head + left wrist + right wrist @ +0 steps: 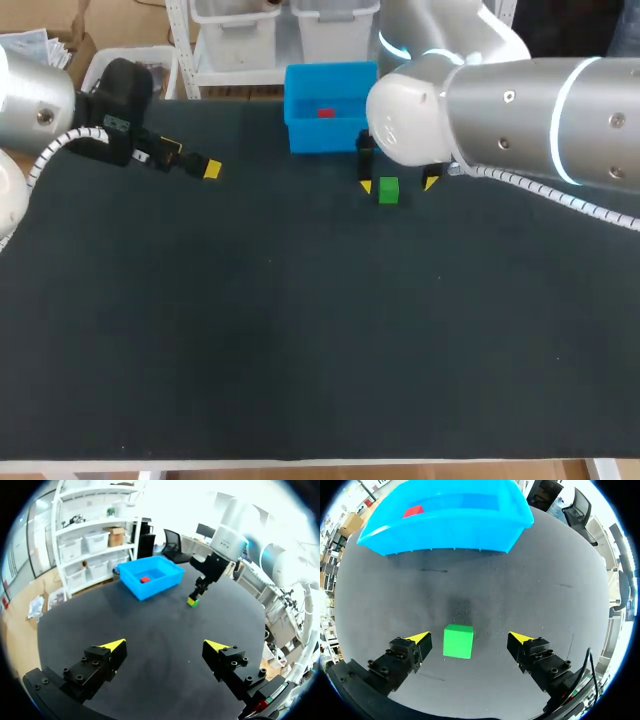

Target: Use the left arm to pick the red cube and place it into the blue plastic box first, then use the right arm to grasp the green cube and put it into the same blue plastic box after the first action is fully finished.

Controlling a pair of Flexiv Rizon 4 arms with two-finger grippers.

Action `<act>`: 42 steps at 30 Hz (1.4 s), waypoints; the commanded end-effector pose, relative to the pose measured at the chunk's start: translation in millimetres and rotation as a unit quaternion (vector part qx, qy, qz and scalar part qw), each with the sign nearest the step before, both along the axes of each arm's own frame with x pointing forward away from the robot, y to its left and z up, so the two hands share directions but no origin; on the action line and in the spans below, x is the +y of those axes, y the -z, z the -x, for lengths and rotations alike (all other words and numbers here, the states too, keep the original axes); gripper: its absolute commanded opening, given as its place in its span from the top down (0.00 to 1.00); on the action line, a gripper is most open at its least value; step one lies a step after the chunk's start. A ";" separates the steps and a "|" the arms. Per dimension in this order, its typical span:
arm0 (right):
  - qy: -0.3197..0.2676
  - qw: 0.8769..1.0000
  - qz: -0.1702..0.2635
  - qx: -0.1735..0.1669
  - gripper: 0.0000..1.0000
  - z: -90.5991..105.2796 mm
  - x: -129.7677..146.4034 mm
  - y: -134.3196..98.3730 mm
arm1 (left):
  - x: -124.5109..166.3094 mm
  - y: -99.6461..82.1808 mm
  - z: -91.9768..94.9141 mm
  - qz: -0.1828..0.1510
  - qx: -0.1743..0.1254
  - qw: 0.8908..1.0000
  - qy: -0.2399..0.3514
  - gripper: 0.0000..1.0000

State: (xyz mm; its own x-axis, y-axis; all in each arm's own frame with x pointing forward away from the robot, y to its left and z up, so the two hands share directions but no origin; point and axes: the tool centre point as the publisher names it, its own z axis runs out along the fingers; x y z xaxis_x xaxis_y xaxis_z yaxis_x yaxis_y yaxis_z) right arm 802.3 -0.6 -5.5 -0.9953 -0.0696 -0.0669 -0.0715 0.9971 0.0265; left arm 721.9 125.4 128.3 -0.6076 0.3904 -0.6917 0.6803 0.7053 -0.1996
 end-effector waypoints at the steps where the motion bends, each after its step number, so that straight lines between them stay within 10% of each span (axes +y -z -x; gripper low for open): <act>1: -0.002 1.000 0.003 0.006 0.00 -8.6 2.5 5.2 | 2.0 1.3 0.7 0.004 -0.003 1.000 0.002 0.00; 7: -0.009 1.000 0.006 0.012 0.00 -13.1 4.2 8.3 | 2.0 1.3 0.7 0.004 -0.003 1.000 0.002 0.00; 8: -0.009 1.000 0.007 0.013 0.78 -13.1 4.4 8.3 | 2.0 1.3 0.7 0.004 -0.003 1.000 0.002 0.00; 9: -0.010 1.000 0.008 0.013 1.00 -12.6 5.6 7.9 | 2.0 1.3 0.7 0.004 -0.003 1.000 0.002 0.00; 25: -0.010 0.999 0.002 0.038 1.00 -2.4 9.7 10.2 | 2.0 1.3 0.7 0.004 -0.003 1.000 0.002 0.00; 42: -0.034 0.997 0.014 -0.070 1.00 -16.2 9.7 -106.1 | 2.0 1.3 0.7 0.004 -0.003 1.000 0.002 0.00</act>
State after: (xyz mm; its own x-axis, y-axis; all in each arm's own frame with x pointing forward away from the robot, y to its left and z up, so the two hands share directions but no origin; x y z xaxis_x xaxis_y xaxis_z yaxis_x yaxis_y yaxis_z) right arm 838.6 15.2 82.7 -0.9815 -0.1406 -0.1301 -0.1393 0.9901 -0.0192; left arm 721.8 125.4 128.3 -0.6077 0.3903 -0.6917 0.6802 0.7054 -0.1995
